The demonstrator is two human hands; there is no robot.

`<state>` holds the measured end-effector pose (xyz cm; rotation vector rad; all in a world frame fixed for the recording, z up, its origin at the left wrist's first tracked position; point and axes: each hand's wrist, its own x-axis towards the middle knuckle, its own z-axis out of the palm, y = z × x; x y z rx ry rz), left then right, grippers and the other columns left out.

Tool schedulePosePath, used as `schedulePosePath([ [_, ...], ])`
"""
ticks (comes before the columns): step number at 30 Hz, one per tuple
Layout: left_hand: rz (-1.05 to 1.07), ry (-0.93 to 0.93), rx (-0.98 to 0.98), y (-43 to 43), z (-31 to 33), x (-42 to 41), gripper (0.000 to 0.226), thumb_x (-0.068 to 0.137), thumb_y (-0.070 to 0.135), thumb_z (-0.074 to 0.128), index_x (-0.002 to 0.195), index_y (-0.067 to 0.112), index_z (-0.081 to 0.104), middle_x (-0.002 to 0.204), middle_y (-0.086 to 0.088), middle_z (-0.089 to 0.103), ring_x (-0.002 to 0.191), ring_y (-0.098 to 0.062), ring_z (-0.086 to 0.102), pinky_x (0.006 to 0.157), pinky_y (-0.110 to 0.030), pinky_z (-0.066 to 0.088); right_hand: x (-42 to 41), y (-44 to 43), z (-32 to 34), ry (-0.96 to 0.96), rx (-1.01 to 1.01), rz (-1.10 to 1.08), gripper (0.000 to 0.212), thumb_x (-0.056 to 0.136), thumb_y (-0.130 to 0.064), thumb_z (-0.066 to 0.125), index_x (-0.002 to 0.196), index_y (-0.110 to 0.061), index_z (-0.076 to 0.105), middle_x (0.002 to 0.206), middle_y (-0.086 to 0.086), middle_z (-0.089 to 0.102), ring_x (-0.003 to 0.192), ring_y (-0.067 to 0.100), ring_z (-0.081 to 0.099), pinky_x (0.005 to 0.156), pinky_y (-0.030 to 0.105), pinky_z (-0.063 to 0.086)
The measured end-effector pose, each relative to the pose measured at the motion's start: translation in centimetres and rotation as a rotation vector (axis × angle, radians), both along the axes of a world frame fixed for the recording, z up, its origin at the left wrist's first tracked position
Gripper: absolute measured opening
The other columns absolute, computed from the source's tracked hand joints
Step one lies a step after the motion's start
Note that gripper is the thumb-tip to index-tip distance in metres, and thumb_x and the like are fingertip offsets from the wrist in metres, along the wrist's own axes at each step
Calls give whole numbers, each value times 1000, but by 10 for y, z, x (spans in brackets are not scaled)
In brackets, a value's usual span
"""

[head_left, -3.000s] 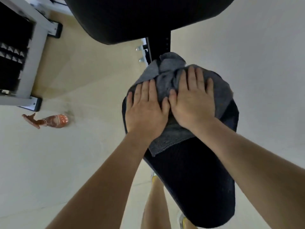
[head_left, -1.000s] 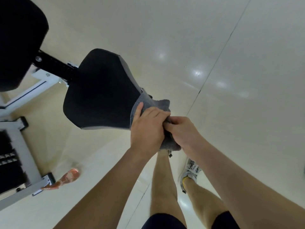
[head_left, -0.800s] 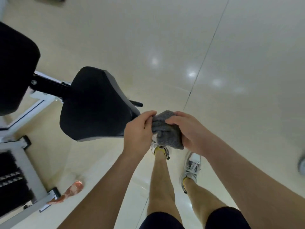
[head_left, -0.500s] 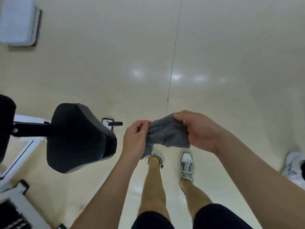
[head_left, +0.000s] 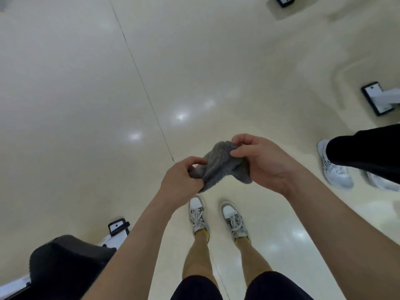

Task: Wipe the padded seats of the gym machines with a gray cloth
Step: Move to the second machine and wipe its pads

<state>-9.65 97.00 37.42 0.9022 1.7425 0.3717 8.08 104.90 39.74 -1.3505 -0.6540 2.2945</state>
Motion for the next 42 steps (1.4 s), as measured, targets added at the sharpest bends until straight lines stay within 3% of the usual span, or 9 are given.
schedulePosePath([
  [4,-268,-37,42,32,10,13,65,74,8,61,127,40,46,75,6,57,69,-14,57,69,-34,51,14,12,16,-42,67,-14,19,88,3,49,90,-12,60,85,9,63,71,23,59,55,30,49],
  [8,-317,-109,130,68,24,35,54,89,24,54,134,47,35,93,10,68,85,-10,66,74,-27,54,35,28,33,-95,191,-39,20,84,2,56,93,-15,62,80,4,69,73,24,56,63,35,37],
  [13,-567,-25,295,113,39,78,41,93,30,45,128,50,39,101,10,68,88,-12,65,80,-35,54,80,50,50,-171,276,-104,26,73,3,63,92,-15,64,82,6,72,80,25,60,74,41,37],
  [18,-658,50,501,163,48,137,43,88,21,54,127,39,50,95,5,55,85,-9,54,76,-26,47,142,79,61,-272,361,-110,29,79,15,59,91,-10,63,82,9,71,80,17,64,75,26,49],
  [23,-714,44,514,227,52,203,20,83,17,60,100,18,71,109,7,57,102,-10,54,89,-26,43,203,133,62,-361,416,-84,29,76,15,60,88,-12,64,79,5,73,79,15,65,77,27,49],
  [28,-679,15,484,286,65,255,6,80,27,62,76,30,66,81,16,68,82,0,59,77,-19,46,254,193,60,-516,477,-166,27,76,9,59,90,-14,67,85,5,73,80,16,66,75,32,54],
  [33,-539,-86,458,345,70,283,19,75,16,68,66,17,51,53,13,49,50,-3,42,48,-14,34,273,247,47,-786,560,-149,21,78,-2,60,88,-17,71,80,-3,69,77,11,64,67,25,51],
  [39,-835,101,411,431,62,302,21,82,21,64,102,27,59,73,4,59,65,-13,55,59,-29,46,303,317,32,-1103,570,61,12,79,-19,63,81,-25,72,81,-3,70,79,16,63,67,28,49],
  [42,-999,248,432,484,56,308,12,83,33,65,94,26,66,81,8,63,78,-14,57,61,-23,39,321,357,32,-1155,576,239,12,83,-21,63,86,-19,74,82,-1,69,81,17,63,64,25,43],
])
